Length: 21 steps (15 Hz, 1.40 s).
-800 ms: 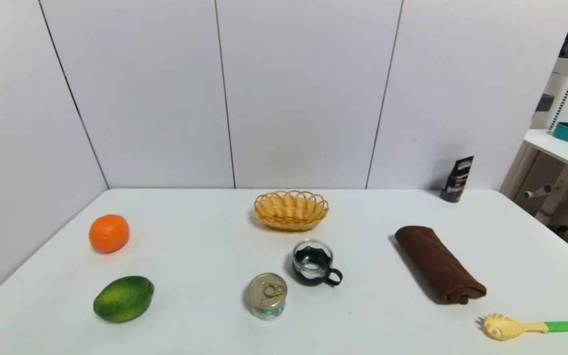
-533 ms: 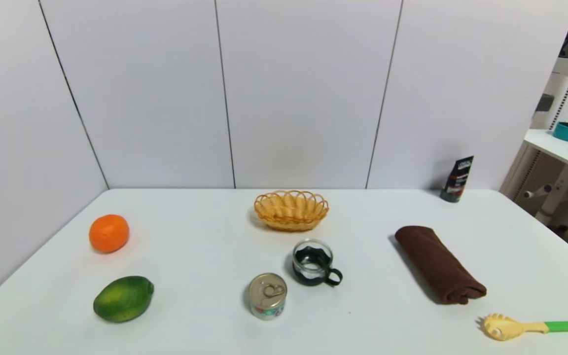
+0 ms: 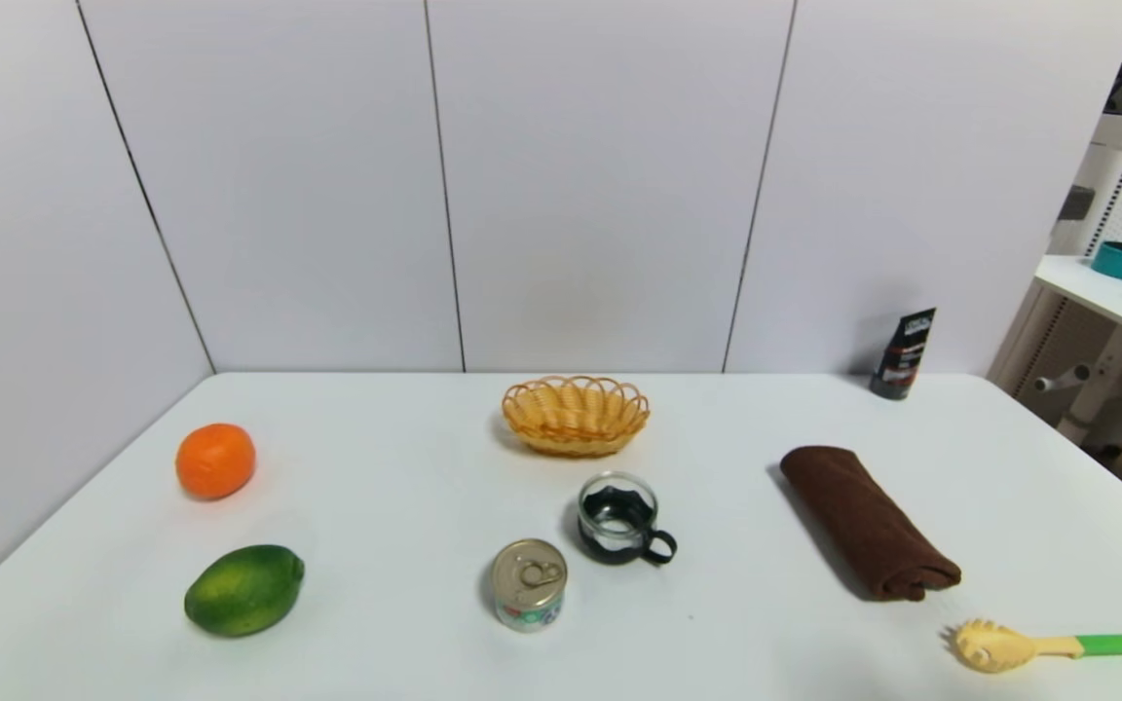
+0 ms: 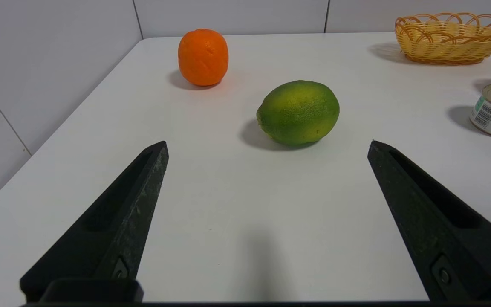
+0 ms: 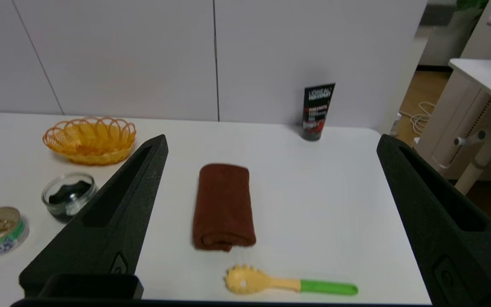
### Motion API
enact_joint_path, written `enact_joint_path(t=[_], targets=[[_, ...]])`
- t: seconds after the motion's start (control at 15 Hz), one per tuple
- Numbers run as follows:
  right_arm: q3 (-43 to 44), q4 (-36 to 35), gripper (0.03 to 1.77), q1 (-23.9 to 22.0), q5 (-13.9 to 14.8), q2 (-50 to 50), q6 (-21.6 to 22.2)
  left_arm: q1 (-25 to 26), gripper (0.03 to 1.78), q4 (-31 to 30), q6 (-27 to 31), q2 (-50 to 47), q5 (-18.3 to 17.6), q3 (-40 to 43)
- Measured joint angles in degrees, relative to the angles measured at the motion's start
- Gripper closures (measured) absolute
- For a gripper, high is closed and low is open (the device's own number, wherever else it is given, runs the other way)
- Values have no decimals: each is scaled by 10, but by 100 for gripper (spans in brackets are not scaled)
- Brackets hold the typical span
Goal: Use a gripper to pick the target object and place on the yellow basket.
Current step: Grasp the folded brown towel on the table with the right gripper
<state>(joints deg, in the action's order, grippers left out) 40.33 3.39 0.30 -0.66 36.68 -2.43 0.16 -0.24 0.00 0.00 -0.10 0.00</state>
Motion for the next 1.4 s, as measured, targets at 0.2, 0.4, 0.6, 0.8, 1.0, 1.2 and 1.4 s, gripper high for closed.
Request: enact_joint_path(t=[0.2, 0.4, 0.6, 0.8, 1.0, 1.2, 1.4], targets=[[130, 4, 11, 20, -1, 136, -10, 0, 12, 0, 0, 0, 0, 0], [231, 9, 11, 51, -2, 262, -15, 0, 12, 0, 0, 0, 0, 0], [278, 14, 11, 75, 0, 372, -23, 0, 12, 0, 0, 0, 0, 0], [284, 23, 11, 78, 0, 469, -26, 0, 12, 0, 0, 0, 0, 0], [276, 59, 11, 64, 0, 547, -26, 0, 12, 0, 0, 0, 0, 0], [276, 117, 11, 57, -2, 603, -24, 0, 12, 0, 0, 0, 0, 0], [283, 182, 11, 56, -4, 636, -25, 0, 12, 0, 0, 0, 0, 0]])
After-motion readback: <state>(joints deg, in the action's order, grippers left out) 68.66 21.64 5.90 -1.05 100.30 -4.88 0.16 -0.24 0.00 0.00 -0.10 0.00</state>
